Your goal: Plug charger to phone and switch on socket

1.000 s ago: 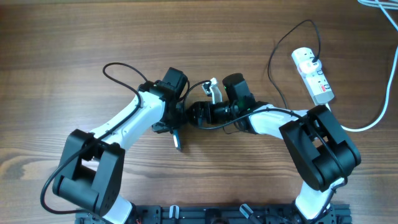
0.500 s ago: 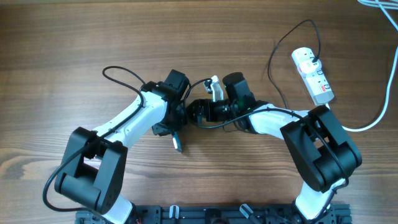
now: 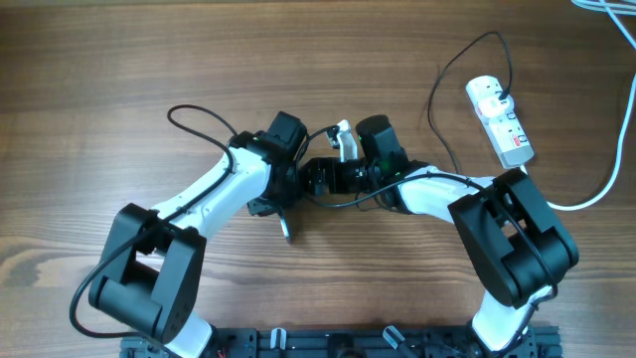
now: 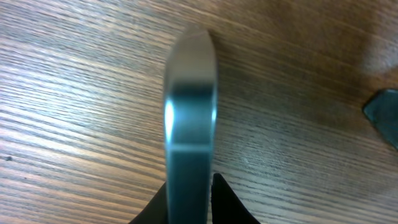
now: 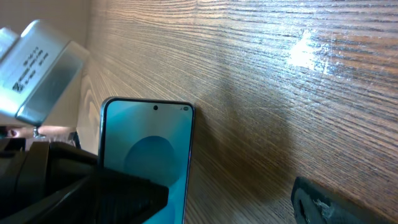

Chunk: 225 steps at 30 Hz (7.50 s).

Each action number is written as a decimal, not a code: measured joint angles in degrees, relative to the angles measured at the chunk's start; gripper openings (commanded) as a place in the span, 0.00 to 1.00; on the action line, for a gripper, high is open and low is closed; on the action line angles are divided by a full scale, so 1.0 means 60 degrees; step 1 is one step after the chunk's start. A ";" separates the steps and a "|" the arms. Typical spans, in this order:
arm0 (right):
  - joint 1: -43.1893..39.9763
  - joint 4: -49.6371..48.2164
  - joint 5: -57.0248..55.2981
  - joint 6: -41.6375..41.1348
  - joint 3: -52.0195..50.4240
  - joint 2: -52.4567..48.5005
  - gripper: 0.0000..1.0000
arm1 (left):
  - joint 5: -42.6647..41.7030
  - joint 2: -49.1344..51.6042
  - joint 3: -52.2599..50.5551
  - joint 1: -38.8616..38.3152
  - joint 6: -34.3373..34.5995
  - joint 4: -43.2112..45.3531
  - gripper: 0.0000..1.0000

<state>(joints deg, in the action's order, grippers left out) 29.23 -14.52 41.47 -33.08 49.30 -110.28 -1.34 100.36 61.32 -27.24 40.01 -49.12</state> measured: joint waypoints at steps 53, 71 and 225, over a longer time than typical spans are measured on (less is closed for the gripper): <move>-0.2025 0.8502 -0.5151 0.2750 -0.0066 0.4186 0.99 | -0.7890 -0.2098 -0.0364 0.4393 -0.2528 0.3231 0.04; -0.1647 1.1100 -0.5916 0.4065 0.3876 0.1526 1.00 | -0.9045 -0.0455 -0.0375 0.4393 -0.4299 0.4972 0.04; 0.1330 0.9562 -0.7074 0.3191 0.3180 -0.0240 0.22 | -1.0014 0.0117 -0.0390 0.6295 -0.4109 0.2342 0.04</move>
<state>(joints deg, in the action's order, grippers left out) 37.21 42.85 -0.97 -13.93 68.38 -111.72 -61.43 101.06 58.98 10.52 15.35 -35.07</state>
